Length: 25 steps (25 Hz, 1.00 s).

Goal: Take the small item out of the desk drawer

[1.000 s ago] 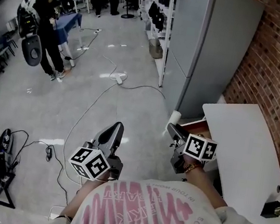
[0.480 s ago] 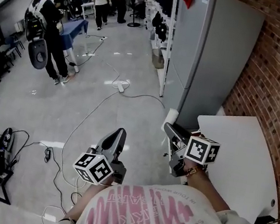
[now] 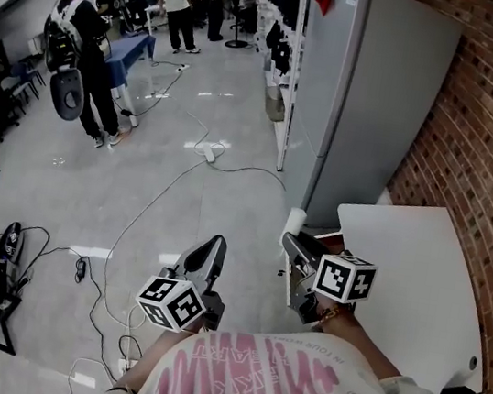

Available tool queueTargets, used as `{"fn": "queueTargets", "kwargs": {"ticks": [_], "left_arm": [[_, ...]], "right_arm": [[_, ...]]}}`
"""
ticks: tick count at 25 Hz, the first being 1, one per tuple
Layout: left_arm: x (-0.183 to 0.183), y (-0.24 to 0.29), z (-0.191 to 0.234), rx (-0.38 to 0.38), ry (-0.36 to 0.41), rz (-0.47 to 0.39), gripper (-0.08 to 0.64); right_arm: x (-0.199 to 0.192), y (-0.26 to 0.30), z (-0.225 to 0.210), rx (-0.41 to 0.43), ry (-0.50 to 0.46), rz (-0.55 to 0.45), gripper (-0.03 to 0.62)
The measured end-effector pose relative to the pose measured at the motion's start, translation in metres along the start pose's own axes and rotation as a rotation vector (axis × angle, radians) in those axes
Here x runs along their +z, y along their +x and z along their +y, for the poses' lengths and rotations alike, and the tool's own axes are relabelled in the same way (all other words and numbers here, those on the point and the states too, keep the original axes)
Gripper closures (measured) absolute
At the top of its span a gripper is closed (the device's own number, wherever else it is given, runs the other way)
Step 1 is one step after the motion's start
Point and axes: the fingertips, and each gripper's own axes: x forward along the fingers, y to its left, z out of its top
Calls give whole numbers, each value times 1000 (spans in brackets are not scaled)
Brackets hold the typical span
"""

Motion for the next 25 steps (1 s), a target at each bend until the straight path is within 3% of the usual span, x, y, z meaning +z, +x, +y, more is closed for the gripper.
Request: {"fn": "queueTargets", "kwargs": {"ticks": [11,25], "left_arm": [[-57,7,0,58,-4,106,557],[-63,8,-6,36,-3,129,557]], "right_arm": [[-39,-11,-36,-74,-20,92,453],[-46,-11,-31,-85,-64,115,453]]}}
